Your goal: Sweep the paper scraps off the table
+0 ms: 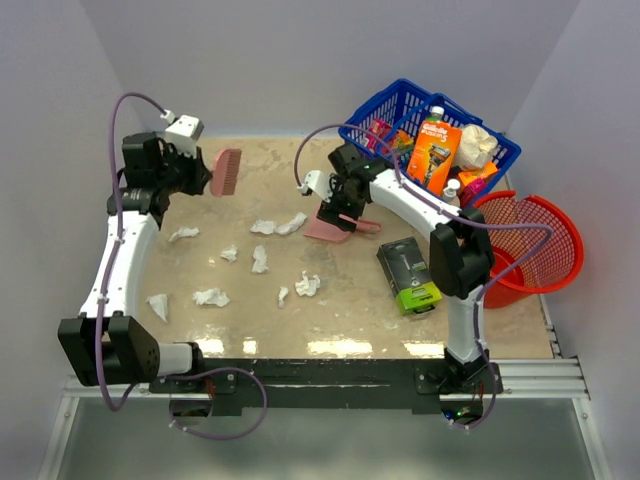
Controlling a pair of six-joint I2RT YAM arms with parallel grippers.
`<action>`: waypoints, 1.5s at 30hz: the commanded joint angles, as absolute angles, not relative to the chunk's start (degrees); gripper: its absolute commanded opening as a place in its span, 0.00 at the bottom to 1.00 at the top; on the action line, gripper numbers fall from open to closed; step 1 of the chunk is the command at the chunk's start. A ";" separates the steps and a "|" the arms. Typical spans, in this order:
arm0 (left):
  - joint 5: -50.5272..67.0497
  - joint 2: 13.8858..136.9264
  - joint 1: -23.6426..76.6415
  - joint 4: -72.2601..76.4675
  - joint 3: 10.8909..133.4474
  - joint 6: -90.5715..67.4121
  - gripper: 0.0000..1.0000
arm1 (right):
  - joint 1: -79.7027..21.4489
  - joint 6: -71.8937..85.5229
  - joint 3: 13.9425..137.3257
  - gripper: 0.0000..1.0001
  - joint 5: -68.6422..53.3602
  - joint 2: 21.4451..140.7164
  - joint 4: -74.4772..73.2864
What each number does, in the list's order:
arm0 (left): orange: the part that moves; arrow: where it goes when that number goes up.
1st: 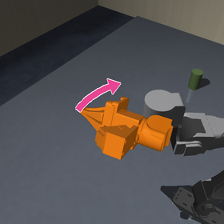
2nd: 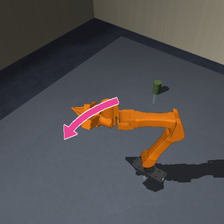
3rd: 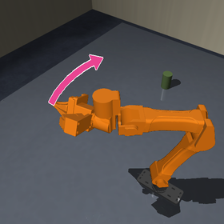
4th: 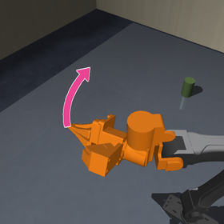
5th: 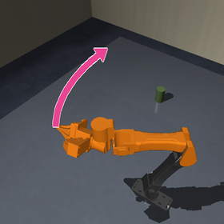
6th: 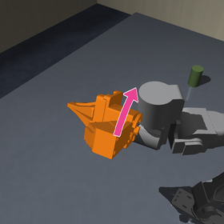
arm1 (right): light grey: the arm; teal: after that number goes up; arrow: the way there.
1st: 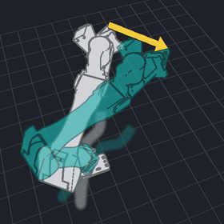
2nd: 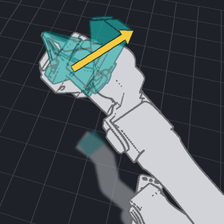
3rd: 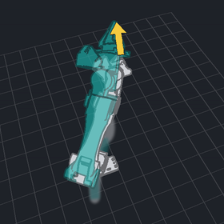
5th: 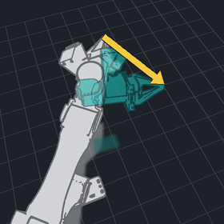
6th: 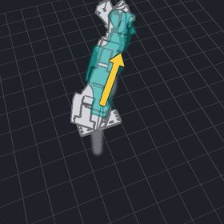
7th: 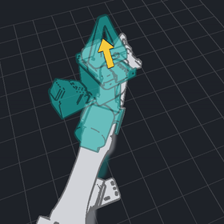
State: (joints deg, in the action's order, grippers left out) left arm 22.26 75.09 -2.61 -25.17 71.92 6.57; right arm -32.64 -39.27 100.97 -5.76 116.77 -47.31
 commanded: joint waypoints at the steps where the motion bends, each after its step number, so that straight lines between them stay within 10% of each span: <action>1: 22.41 75.50 -5.89 -21.00 74.00 3.87 0.00 | -31.82 -44.46 98.28 0.76 0.97 114.44 -46.85; 14: 25.40 71.11 -9.14 -20.74 70.66 5.10 0.00 | -29.44 -44.64 103.19 0.73 -1.76 120.94 -51.85; 45: 24.87 66.89 -13.18 -23.82 71.98 9.40 0.00 | -29.27 -37.28 100.11 0.26 -7.56 117.34 -55.11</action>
